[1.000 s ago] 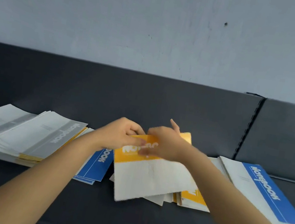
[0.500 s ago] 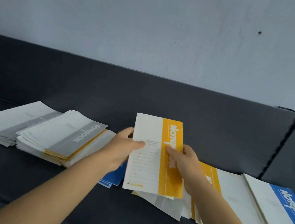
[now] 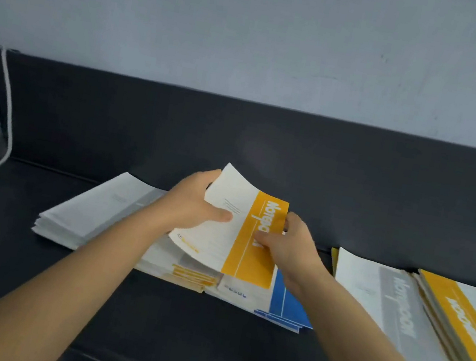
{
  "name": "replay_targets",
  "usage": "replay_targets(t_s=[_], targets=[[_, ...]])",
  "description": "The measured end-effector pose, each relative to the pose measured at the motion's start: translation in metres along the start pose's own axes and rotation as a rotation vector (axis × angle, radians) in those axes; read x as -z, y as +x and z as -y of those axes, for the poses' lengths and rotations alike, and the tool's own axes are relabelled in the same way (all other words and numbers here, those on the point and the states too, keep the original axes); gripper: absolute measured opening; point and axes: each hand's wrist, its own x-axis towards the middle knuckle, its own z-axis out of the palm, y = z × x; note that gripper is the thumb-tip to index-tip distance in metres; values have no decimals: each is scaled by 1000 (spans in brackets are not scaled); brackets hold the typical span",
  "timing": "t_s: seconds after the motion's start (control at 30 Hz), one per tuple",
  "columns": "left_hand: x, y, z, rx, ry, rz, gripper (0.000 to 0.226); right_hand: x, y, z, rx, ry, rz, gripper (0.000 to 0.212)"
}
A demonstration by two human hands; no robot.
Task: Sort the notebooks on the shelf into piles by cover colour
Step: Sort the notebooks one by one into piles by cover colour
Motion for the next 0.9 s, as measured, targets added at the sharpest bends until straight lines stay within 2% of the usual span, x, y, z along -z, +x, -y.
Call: replay_targets(t_s=[0.07, 0.1, 0.23, 0.3, 0.57, 0.77, 0.9], targets=[[19, 9, 17, 31, 190, 28, 74, -31, 9, 5, 42, -182, -38, 29], [24, 10, 25, 43, 287, 70, 77, -45, 12, 8, 76, -295, -40, 32], [18, 12, 62, 49, 671, 311, 68, -82, 18, -10, 132, -844, 104, 53], [11, 12, 78, 33, 721, 346, 66, -87, 18, -19, 67, -946, 177, 59], [7, 14, 88, -19, 690, 302, 66, -87, 22, -25, 70, -949, 196, 61], [13, 19, 88, 157, 564, 264, 83, -80, 18, -23, 82, -796, 196, 57], [18, 18, 86, 143, 436, 231, 73, -73, 16, -20, 71, -769, 199, 55]])
